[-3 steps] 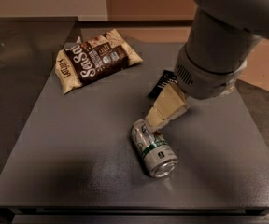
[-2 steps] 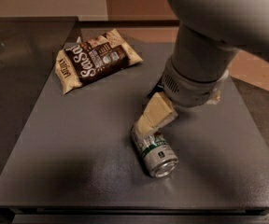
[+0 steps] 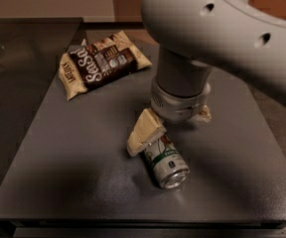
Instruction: Place 7up can upright
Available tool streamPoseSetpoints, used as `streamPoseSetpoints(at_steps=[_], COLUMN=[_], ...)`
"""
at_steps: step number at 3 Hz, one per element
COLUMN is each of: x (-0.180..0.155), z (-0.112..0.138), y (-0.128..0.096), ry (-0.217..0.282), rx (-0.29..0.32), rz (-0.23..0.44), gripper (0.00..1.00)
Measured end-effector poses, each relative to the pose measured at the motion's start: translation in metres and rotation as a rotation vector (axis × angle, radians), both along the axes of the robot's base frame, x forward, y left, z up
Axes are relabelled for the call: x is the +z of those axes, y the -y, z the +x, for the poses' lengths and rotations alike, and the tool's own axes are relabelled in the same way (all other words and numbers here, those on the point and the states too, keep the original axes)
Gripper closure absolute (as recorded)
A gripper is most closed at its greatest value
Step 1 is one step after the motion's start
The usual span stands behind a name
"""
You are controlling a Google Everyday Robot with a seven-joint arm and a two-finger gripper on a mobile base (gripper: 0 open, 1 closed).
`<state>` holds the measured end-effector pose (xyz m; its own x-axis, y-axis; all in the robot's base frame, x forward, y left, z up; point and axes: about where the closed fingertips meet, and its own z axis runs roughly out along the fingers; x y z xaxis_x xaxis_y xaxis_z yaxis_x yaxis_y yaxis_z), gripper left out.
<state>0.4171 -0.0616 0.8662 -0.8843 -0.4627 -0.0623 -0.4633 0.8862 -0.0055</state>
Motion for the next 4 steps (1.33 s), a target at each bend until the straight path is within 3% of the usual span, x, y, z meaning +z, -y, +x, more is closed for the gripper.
streamPoseSetpoints(at_steps=[2, 4], x=[-0.021, -0.029], z=[-0.002, -0.007], y=[-0.019, -0.020], ry=[-0.030, -0.031], rx=[-0.036, -0.068], rz=[-0.030, -0.085], gripper=[0.00, 0.43])
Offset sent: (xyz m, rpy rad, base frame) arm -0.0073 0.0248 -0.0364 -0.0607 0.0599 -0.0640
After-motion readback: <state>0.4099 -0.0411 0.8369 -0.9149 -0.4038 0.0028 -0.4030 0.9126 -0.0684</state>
